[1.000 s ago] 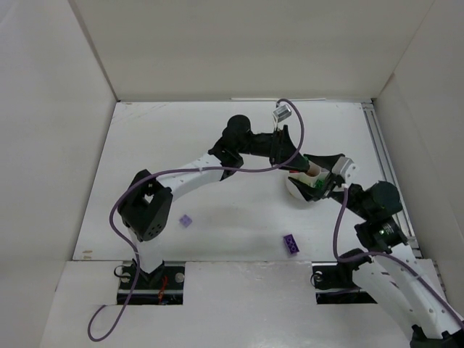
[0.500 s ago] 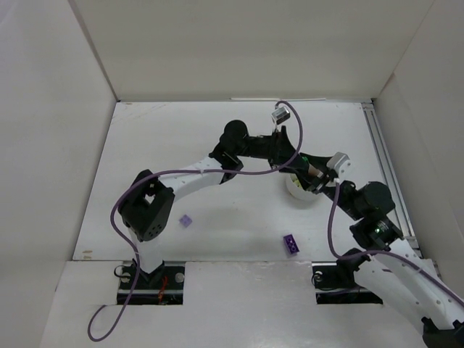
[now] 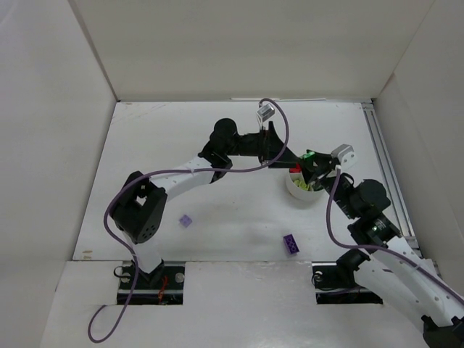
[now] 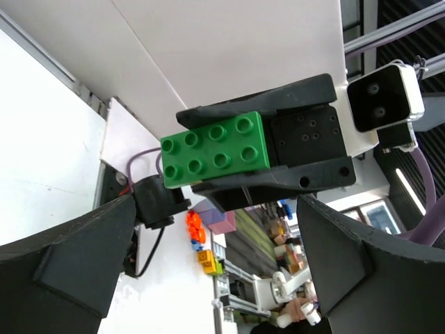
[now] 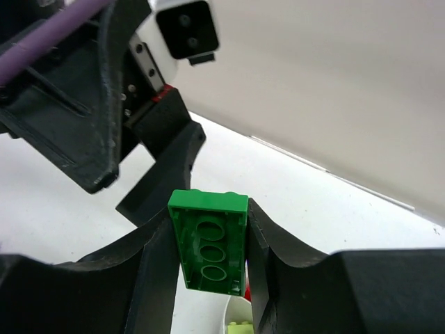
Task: Sort the legos into containers by color
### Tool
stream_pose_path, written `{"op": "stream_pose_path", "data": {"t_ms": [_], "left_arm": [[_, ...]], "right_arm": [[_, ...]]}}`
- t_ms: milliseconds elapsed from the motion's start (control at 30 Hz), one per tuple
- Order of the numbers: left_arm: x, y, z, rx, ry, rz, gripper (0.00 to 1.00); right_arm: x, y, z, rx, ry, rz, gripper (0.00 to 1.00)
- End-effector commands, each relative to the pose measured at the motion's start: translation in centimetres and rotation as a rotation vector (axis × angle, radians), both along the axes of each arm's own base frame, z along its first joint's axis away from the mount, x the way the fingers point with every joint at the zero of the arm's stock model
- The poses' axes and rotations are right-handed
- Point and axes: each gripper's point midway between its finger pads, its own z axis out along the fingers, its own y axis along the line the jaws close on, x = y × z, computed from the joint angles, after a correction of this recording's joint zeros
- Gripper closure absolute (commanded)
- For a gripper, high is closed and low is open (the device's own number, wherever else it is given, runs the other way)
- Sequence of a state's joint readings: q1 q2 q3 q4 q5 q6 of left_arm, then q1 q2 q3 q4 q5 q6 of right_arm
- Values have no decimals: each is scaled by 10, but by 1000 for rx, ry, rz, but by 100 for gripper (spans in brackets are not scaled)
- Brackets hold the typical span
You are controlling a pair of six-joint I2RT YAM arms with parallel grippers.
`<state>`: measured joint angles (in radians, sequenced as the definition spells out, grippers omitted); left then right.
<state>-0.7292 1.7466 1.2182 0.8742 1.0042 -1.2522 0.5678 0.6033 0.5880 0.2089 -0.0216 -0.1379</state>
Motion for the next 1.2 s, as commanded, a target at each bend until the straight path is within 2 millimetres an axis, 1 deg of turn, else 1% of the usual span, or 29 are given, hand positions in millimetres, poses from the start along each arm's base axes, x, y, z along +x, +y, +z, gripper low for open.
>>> {"op": "stream_pose_path", "data": {"t_ms": [0,33,67,100,167,200,233,267,300,333,367,400,433,467,500,533,567,600,633,667,700,733,800,867,900,933,1000,1133,1167], "left_arm": [[-3,15,30,-63,-125,32,0],[-2,14,24,-40,-119,35,0],[5,16,23,-31,-125,56,0],[19,18,17,-6,-116,104,0],[35,24,-5,77,-104,169,0],[49,36,-10,109,-103,231,0],[63,44,-32,206,-46,317,0],[73,54,-45,276,-37,383,0],[82,67,-43,334,-126,463,0],[112,88,-54,450,-141,671,0],[116,100,-58,527,-152,755,0],[114,118,-72,619,-139,810,0],[110,131,-56,607,-173,865,0],[112,142,-54,619,-191,921,0],[109,151,-62,635,-190,948,0],[105,160,-46,600,-213,989,0],[107,171,-46,608,-215,1039,0],[103,177,-42,595,-223,1057,0],[104,179,-47,606,-219,1065,0],[101,181,-39,587,-228,1071,0],[102,183,-43,599,-225,1083,0],[101,184,-45,608,-221,1080,0],[100,187,-45,615,-220,1091,0],[98,188,-51,632,-212,1086,0],[100,190,-51,636,-213,1097,0],[99,190,-53,640,-200,1096,0],[98,191,-57,649,-196,1093,0],[96,191,-64,660,-171,1091,0],[96,191,-64,660,-171,1091,0]], "right_arm": [[7,-15,14,76,7,-90,91],[7,-17,17,79,7,-100,91],[11,-17,8,79,47,-113,91],[14,-26,8,83,57,-163,91],[22,-33,-12,83,140,-231,89],[27,-36,-23,72,177,-262,89],[31,-47,-33,57,220,-321,89],[35,-52,-37,76,238,-347,89],[36,-55,-49,88,295,-367,89],[38,-63,-53,103,313,-400,89],[39,-70,-62,108,336,-425,89],[41,-86,-72,125,352,-480,89],[40,-93,-74,159,357,-493,88],[41,-95,-81,165,376,-492,87],[42,-110,-93,176,395,-535,87],[43,-114,-98,174,405,-541,87],[45,-117,-102,179,421,-547,87],[50,-118,-106,175,423,-527,87],[50,-117,-110,176,426,-510,87],[54,-116,-113,174,434,-500,86],[55,-113,-119,170,444,-478,86],[57,-116,-125,169,454,-491,85],[61,-112,-130,178,461,-463,83],[65,-109,-127,186,439,-447,81],[65,-108,-134,172,448,-440,79],[66,-106,-130,176,437,-425,78],[67,-104,-147,153,472,-421,76],[70,-105,-153,160,457,-418,76],[71,-103,-149,165,443,-403,75]]}}
